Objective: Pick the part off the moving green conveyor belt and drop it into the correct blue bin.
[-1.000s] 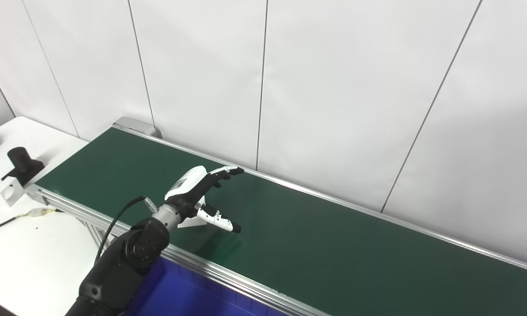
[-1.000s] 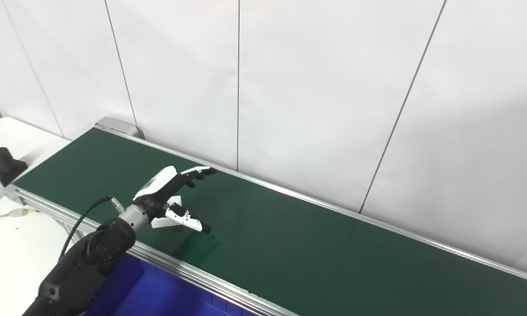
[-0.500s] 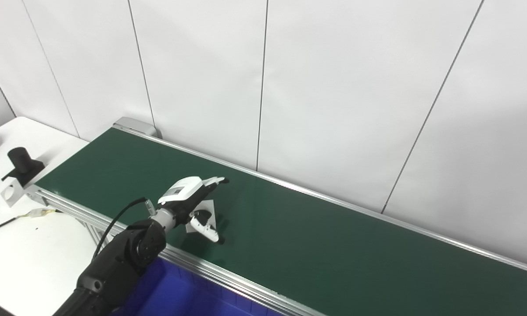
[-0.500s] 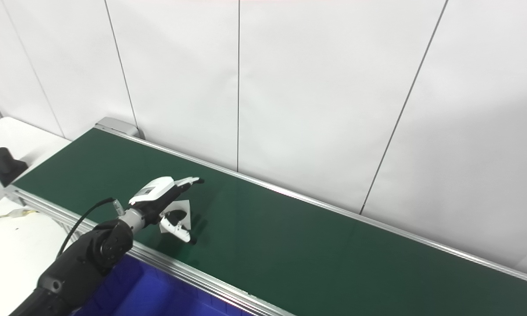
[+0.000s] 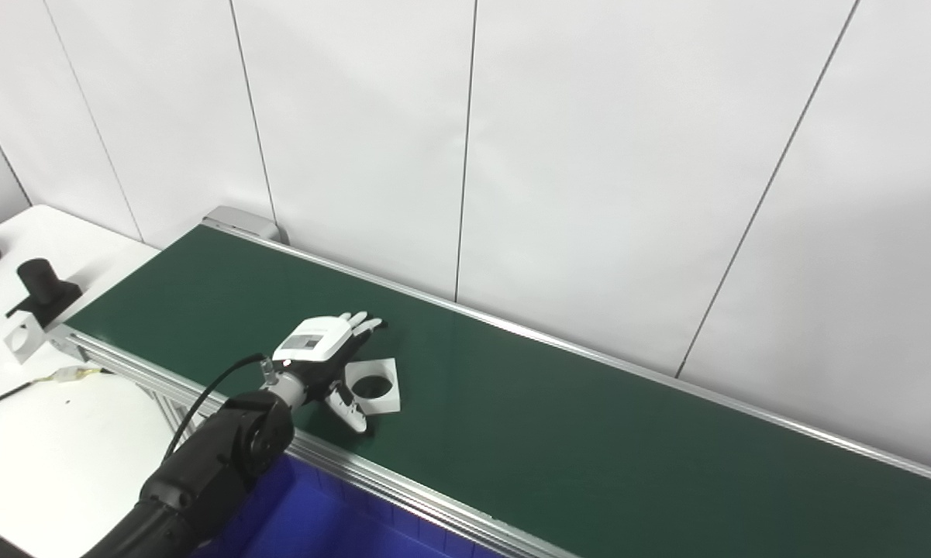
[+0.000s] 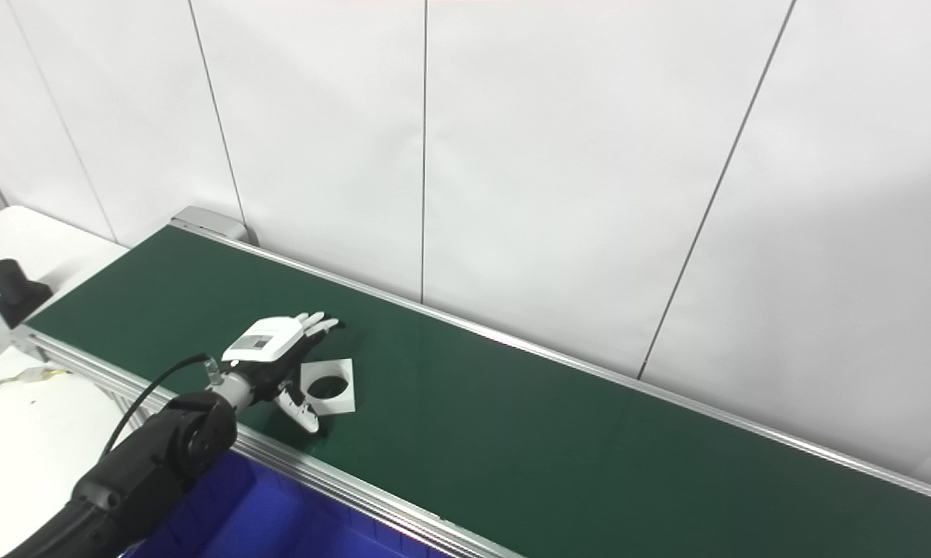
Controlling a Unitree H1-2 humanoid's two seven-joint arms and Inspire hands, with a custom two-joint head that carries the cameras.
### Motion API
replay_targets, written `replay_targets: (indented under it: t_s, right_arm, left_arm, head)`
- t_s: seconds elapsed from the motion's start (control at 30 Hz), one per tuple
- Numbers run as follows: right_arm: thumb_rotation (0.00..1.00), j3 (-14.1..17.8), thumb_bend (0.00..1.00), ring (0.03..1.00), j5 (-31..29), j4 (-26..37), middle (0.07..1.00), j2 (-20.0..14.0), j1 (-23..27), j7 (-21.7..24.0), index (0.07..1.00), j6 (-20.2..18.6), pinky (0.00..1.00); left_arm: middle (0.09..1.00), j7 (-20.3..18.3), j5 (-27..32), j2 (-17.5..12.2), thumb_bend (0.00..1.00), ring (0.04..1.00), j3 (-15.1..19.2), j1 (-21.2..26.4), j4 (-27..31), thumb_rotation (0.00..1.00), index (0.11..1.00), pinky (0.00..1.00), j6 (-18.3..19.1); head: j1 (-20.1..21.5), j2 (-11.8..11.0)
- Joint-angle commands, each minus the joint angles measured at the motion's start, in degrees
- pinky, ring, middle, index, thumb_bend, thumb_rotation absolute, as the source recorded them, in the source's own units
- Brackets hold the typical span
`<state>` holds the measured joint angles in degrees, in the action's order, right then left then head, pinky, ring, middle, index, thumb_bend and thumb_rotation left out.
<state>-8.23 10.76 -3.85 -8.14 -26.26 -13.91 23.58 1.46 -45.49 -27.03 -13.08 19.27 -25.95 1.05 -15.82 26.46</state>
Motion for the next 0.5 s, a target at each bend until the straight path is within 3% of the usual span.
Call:
replay_targets:
  t_s: [0.0,0.17,0.2,0.23,0.3,0.33,0.4,0.47]
  right_arm:
    - [0.04,-0.1,0.59,0.856,0.0,1.2,0.876,-0.2,-0.1,-0.2,0.892,3.3,0.83]
    - [0.01,0.1,0.58,0.869,-2.1,2.1,0.889,0.0,-0.6,1.4,0.903,3.3,0.83]
    - [0.01,0.3,0.58,0.876,-2.4,2.2,0.895,0.2,-0.7,1.8,0.907,3.2,0.83]
    - [0.01,0.4,0.58,0.878,-2.7,2.4,0.898,0.3,-0.9,2.1,0.908,3.2,0.83]
    - [0.0,0.7,0.58,0.882,-2.6,2.7,0.897,0.5,-1.0,2.4,0.908,3.2,0.85]
    - [0.0,0.9,0.58,0.882,-1.5,2.7,0.897,0.6,-1.0,2.2,0.907,3.2,0.85]
    - [0.05,1.3,0.58,0.864,-0.4,2.7,0.884,0.8,-1.1,2.1,0.899,3.1,0.83]
    - [0.04,1.5,0.58,0.865,-0.8,2.9,0.887,1.1,-1.3,2.5,0.899,3.1,0.83]
  left_arm:
    - [0.999,3.0,-1.2,-1.3,0.86,1.0,-0.1,2.5,-0.4,0.1,0.921,1.0,0.7]
    - [0.874,4.2,3.8,0.9,0.76,0.856,0.9,2.7,-2.2,0.01,0.871,0.82,-1.3]
    - [0.803,4.2,5.0,1.5,0.69,0.763,1.3,2.7,-2.3,0.0,0.808,0.69,-1.6]
    - [0.779,4.8,5.7,2.0,0.67,0.732,1.3,2.8,-2.7,0.0,0.787,0.65,-2.4]
    - [0.649,5.7,6.5,2.6,0.58,0.58,1.2,2.9,-3.3,0.0,0.678,0.49,-3.8]
    - [0.644,6.7,6.6,3.1,0.58,0.574,0.9,2.9,-3.8,0.0,0.675,0.49,-4.8]
    - [0.523,7.7,6.9,3.7,0.53,0.535,0.6,3.0,-4.3,0.0,0.552,0.46,-5.8]
    - [0.478,7.8,7.4,4.6,0.52,0.5,0.4,3.0,-4.3,0.0,0.527,0.42,-5.8]
  head:
    - [0.0,0.2]
    - [-0.2,0.5]
    - [-0.2,0.5]
    - [-0.1,0.6]
    - [0.0,0.7]
    - [0.0,0.8]
    - [0.0,0.9]
    - [0.0,0.9]
